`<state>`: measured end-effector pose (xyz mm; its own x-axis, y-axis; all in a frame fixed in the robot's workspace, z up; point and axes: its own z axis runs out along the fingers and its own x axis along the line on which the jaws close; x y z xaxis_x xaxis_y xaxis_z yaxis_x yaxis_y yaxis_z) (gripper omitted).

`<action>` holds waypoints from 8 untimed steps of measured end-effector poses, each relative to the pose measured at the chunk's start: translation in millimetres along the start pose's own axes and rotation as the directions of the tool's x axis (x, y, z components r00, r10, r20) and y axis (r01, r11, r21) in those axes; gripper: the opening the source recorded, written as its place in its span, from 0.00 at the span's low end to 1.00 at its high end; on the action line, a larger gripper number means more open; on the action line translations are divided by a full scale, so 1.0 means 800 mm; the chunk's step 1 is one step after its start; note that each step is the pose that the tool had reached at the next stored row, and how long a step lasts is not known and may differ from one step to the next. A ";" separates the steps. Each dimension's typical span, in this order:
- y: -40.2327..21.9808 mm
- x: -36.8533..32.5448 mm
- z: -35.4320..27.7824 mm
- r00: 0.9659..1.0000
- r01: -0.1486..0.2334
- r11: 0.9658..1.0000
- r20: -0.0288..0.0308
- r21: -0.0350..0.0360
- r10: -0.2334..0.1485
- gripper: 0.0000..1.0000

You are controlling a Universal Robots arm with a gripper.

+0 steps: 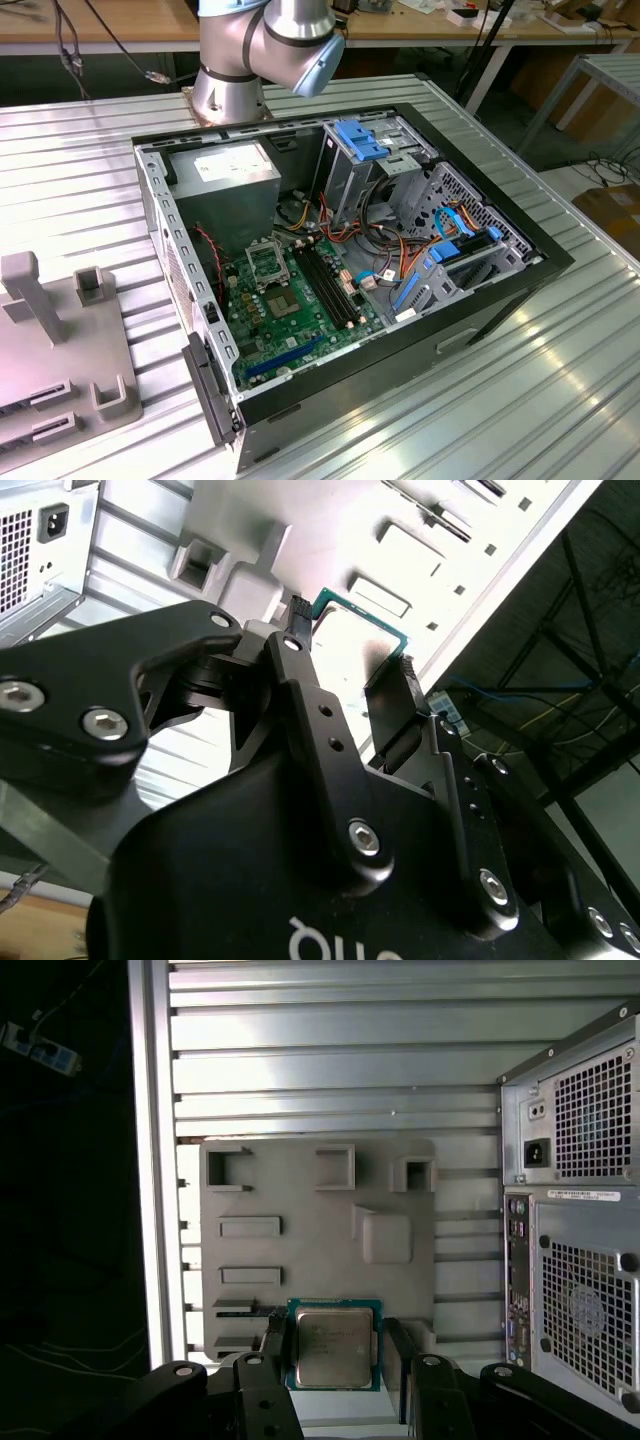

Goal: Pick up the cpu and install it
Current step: 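Pick up the cpu and move it towards the insertion slot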

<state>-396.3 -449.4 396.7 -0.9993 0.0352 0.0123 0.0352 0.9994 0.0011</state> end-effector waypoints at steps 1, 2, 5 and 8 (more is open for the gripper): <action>0.0000 -0.0014 -0.0001 1.000 0.000 1.000 0.000 0.000 0.000 0.47; 0.0001 -0.0023 0.0000 1.000 0.000 1.000 0.000 0.000 0.000 0.47; 0.0002 -0.0044 -0.0001 1.000 0.000 1.000 0.000 0.000 0.000 0.47; 0.0003 -0.0064 -0.0009 1.000 0.000 1.000 0.000 0.000 0.000 0.47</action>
<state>-391.2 -449.4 397.3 -0.9993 0.0352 0.0121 0.0352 0.9994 0.0013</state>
